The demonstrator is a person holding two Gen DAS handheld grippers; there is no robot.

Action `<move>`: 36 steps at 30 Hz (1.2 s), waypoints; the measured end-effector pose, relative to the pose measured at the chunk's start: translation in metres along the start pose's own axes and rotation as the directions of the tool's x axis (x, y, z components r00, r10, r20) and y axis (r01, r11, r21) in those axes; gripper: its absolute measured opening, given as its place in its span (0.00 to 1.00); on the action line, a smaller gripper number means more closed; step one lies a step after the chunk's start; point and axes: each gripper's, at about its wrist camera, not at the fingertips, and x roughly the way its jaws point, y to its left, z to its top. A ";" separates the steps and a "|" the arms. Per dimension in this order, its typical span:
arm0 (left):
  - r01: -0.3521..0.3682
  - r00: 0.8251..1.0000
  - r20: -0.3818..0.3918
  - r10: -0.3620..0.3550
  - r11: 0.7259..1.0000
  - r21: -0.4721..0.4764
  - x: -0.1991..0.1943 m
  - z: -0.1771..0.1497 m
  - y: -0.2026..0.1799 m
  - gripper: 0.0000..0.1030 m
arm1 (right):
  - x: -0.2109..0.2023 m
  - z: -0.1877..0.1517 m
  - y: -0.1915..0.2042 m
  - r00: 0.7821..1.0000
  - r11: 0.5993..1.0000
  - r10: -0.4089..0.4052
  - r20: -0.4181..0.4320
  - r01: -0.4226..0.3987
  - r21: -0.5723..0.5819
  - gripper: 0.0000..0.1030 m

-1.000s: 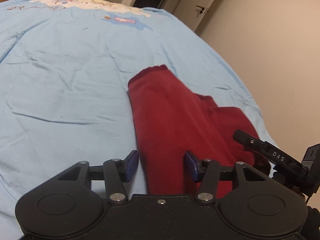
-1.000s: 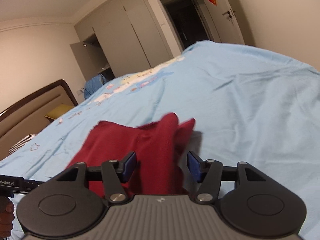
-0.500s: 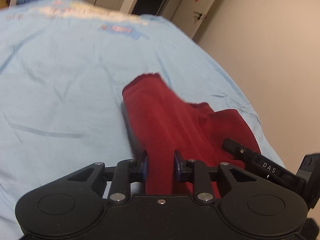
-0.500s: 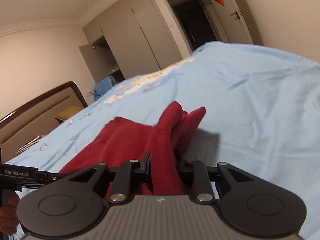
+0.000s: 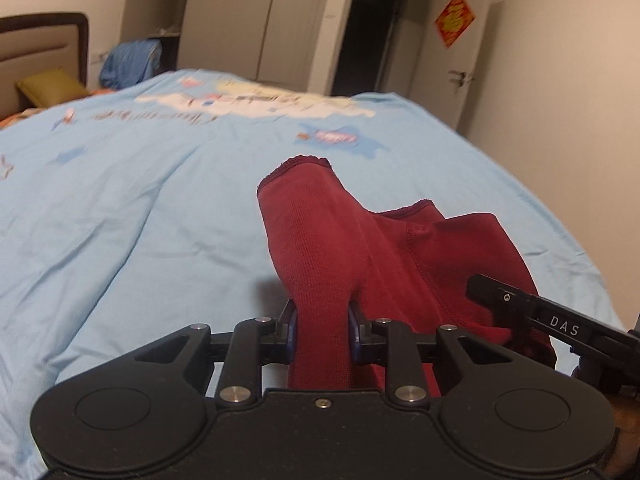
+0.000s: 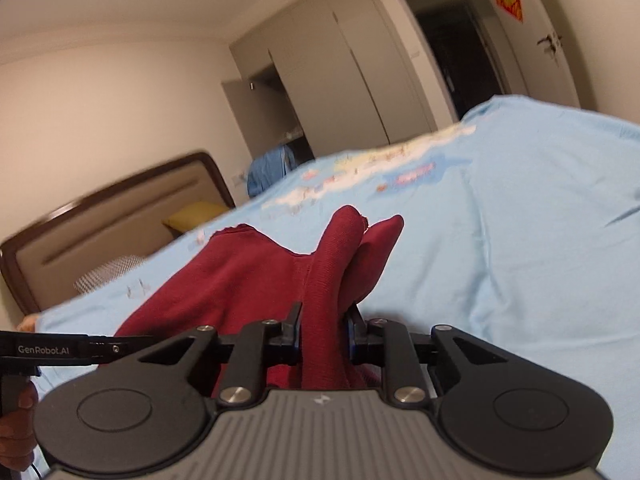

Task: Fold small clothes

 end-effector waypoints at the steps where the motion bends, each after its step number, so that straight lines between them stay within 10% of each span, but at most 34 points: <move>1: -0.013 1.000 -0.020 0.013 1.000 0.001 0.005 -0.006 0.003 0.27 | 0.007 -0.006 0.000 0.999 1.000 -0.022 -0.028 0.022 -0.008 0.23; 10: -0.159 0.987 -0.014 0.161 0.984 0.083 0.018 -0.038 0.002 0.55 | -0.012 -0.044 -0.035 0.989 0.992 -0.112 -0.092 0.117 0.053 0.74; 23: -0.196 0.981 0.000 0.196 0.980 -0.036 -0.022 -0.038 0.006 0.95 | -0.063 -0.051 -0.012 0.982 0.981 -0.188 0.000 0.188 -0.047 0.94; 36: -0.180 0.969 0.157 0.191 0.980 -0.078 -0.123 -0.073 -0.010 0.99 | -0.160 -0.049 0.038 0.967 0.974 -0.163 0.195 0.190 -0.124 1.00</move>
